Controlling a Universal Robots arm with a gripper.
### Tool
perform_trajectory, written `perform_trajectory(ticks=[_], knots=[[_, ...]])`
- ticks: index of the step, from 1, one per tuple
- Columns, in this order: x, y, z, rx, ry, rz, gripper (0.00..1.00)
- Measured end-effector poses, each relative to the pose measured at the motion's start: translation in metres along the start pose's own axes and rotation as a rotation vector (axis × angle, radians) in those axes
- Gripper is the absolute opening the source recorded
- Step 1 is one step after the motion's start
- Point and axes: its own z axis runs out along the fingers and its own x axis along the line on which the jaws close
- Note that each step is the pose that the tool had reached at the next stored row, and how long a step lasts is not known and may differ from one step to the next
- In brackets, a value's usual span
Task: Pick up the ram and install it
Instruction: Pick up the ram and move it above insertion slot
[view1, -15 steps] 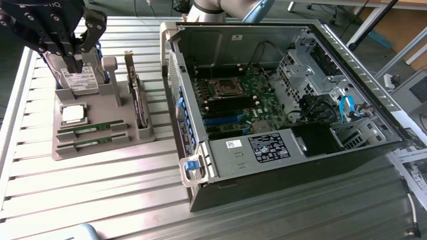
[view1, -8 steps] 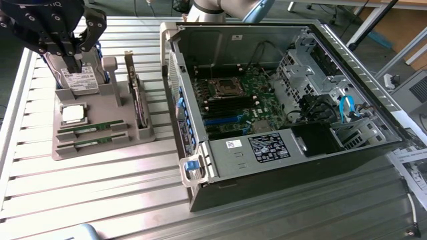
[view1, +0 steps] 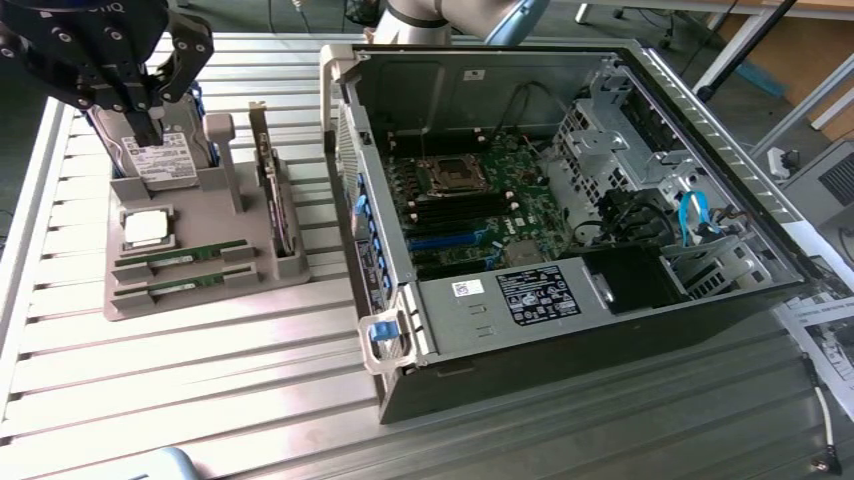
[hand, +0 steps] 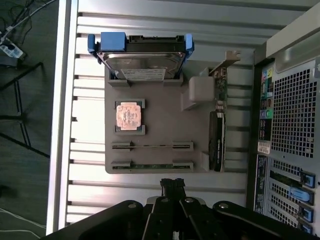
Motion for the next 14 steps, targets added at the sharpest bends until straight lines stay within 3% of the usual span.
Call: perform_trajectory(ticks=[14], knots=[[0.0000,0.0000,0.0000,0.0018,0.0030,-0.065,0.11]])
